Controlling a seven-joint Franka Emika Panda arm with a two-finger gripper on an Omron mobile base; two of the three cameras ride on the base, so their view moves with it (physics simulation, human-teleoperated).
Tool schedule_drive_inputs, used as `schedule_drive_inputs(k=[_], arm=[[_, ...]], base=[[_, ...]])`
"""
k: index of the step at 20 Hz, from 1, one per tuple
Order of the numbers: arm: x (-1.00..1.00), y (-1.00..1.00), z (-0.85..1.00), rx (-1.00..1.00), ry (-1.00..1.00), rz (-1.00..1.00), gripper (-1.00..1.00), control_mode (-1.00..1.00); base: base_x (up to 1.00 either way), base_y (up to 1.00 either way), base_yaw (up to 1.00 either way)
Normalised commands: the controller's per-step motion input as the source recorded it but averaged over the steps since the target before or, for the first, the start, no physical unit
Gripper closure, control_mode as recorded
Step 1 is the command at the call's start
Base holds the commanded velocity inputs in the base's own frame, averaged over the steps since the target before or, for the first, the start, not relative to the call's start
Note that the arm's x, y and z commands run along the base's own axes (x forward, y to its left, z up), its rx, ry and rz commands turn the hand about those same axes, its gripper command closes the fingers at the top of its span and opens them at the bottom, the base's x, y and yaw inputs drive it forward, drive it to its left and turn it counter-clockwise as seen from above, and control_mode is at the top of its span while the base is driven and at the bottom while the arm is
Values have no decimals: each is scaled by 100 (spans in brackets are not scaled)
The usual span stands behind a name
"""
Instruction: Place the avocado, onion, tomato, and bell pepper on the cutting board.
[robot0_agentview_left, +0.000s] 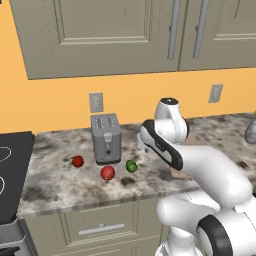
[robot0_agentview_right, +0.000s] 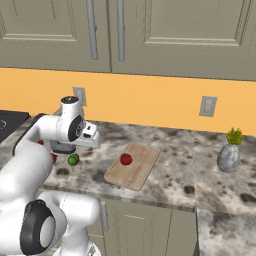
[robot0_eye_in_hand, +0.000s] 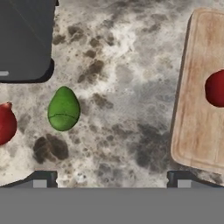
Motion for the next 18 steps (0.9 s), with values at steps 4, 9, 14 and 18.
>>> schedule_drive_inputs(k=[4, 9, 14, 18], arm=[[0, 54, 0, 0, 0, 2, -100, -100], [0, 45, 0, 0, 0, 4, -100, -100], [2, 37, -2, 0, 0, 4, -100, -100], [17, 8, -16, 0, 0, 5, -100, -100]], base=[[0, 0, 0], [0, 0, 0], [0, 0, 0], [0, 0, 0]])
